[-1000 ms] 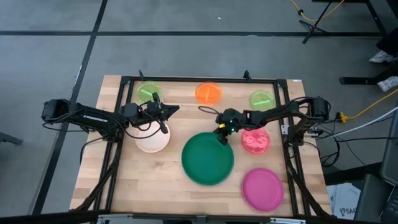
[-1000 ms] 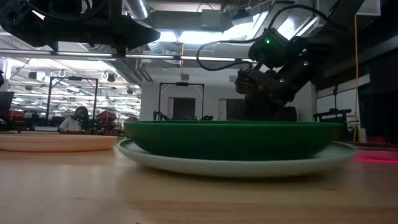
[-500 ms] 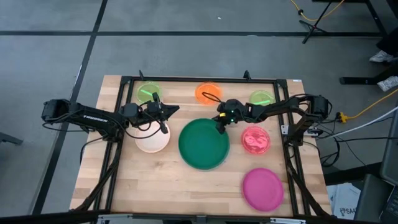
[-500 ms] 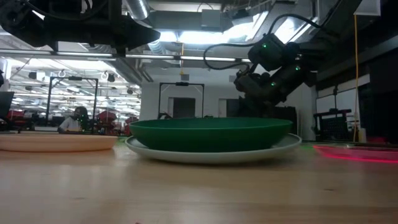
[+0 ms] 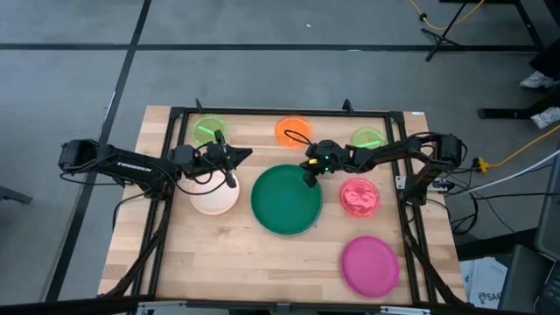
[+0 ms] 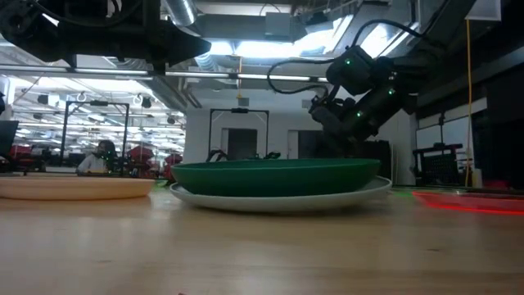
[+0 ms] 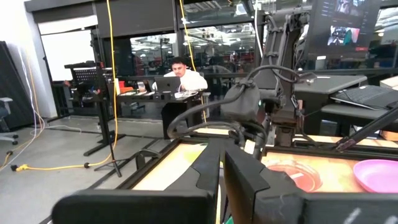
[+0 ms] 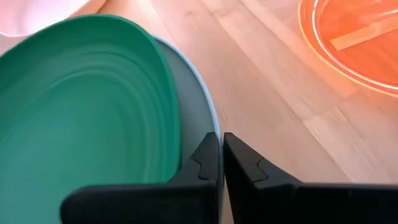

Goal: Stack plastic plates
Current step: Move the stack of plates to the center of the table, then stack the pink plate on top of the green plate

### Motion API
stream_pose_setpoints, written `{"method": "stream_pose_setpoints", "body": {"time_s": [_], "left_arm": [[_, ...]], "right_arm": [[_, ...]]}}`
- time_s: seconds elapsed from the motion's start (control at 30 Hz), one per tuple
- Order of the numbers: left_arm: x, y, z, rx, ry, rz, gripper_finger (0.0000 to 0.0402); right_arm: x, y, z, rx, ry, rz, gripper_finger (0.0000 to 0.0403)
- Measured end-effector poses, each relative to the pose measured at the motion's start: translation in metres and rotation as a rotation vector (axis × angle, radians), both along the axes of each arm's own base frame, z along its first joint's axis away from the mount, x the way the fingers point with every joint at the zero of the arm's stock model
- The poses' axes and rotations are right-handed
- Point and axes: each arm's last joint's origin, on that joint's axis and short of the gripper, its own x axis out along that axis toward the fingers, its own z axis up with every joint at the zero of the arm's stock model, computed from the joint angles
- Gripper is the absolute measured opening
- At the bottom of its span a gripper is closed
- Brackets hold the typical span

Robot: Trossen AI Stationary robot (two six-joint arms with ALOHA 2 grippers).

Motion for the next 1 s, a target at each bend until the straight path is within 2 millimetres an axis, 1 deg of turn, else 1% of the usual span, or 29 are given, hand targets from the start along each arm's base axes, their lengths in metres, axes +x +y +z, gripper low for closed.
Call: {"method": "stream_pose_setpoints", "body": {"time_s": [0.17,0.33,0.43,0.57,0.67,0.77,0.9,1.0], "left_arm": [[0.0,0.0,0.0,0.0,-0.002,0.0,0.0015],[0.0,0.0,0.0,0.0,-0.005,0.0,0.0015],[0.0,0.0,0.001,0.001,-0.01,0.0,0.0015],[0.0,0.0,0.001,-0.001,-0.01,-0.001,0.0015],[0.0,0.0,0.001,0.029,-0.002,0.004,0.0015],[-0.001,0.0,0.003,0.08,-0.004,0.011,0.0015],[-0.001,0.0,0.006,0.1,-0.027,0.015,0.0016],[-0.001,0.0,0.007,0.07,-0.054,0.011,0.0025]], "right_arm": [[0.0,-0.001,-0.012,-0.003,0.049,-0.014,0.0005],[0.0,-0.002,-0.016,-0.044,0.073,-0.022,0.0009],[0.0,-0.002,-0.014,-0.055,0.071,-0.012,0.0029],[-0.001,-0.001,-0.007,-0.093,0.061,0.016,0.0077],[-0.006,0.0,0.007,-0.126,0.063,0.043,0.011],[-0.02,0.004,0.028,-0.143,0.091,0.067,0.0132],[-0.046,0.02,0.06,-0.16,0.139,0.121,0.0143],[-0.069,0.035,0.079,-0.152,0.175,0.175,0.0144]]}}
